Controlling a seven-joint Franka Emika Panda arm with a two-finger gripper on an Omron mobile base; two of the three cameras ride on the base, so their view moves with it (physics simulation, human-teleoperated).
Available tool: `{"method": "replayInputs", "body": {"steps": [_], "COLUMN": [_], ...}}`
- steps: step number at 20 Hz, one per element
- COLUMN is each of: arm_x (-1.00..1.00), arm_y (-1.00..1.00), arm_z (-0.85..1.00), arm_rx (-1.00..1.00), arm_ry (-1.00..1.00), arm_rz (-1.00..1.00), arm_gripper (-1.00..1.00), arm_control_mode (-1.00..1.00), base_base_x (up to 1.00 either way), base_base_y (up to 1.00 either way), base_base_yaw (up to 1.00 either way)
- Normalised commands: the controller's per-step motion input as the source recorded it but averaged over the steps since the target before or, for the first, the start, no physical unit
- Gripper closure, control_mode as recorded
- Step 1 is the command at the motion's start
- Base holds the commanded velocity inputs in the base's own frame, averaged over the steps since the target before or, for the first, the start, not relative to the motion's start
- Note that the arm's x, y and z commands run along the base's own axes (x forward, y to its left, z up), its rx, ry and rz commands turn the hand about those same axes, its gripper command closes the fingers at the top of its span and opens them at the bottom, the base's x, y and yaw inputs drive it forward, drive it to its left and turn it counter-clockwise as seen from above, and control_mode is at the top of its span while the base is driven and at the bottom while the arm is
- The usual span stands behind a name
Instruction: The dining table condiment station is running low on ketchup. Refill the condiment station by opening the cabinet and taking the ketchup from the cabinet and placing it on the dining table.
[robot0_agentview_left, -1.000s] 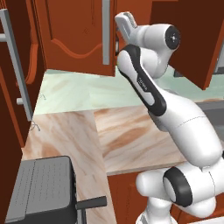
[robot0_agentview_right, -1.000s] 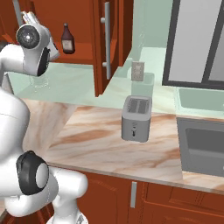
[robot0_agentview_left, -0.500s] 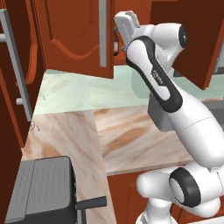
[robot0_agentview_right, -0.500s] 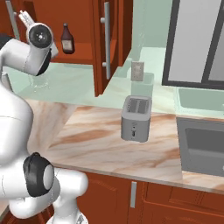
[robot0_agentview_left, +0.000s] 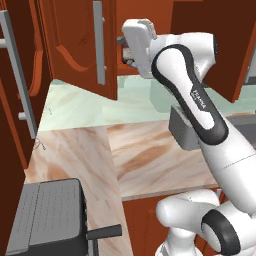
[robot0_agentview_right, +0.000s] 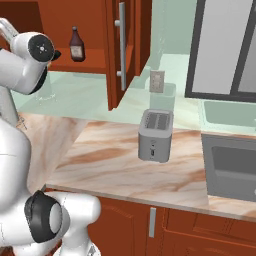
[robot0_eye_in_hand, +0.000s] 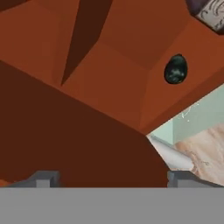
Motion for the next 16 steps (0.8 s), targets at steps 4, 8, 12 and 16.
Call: {"method": "replayInputs", "body": {"steps": [4,8,12,16], "arm_x": [-0.84,-0.75,-0.55,-0.40], "arm_y": [0.77,0.86,0.77,0.72], "arm_z": [-0.01,0.00,0.00,0.00], "arm_rx": [-0.02,-0.04,0.00,0.00], "arm_ry": [-0.03,0.00,0.00,0.00], "arm_rz": [0.17,0.15,0.12,0.10], "arm_gripper": [-1.00,-1.00,-1.00,-1.00], "arm_control_mode": [-1.00,-1.00,-1.00,-1.00], "base_base_x": [0.00,0.00,0.00,0.00], "base_base_y": [0.00,0.00,0.00,0.00], "base_base_yaw": [0.00,0.00,0.00,0.00]}}
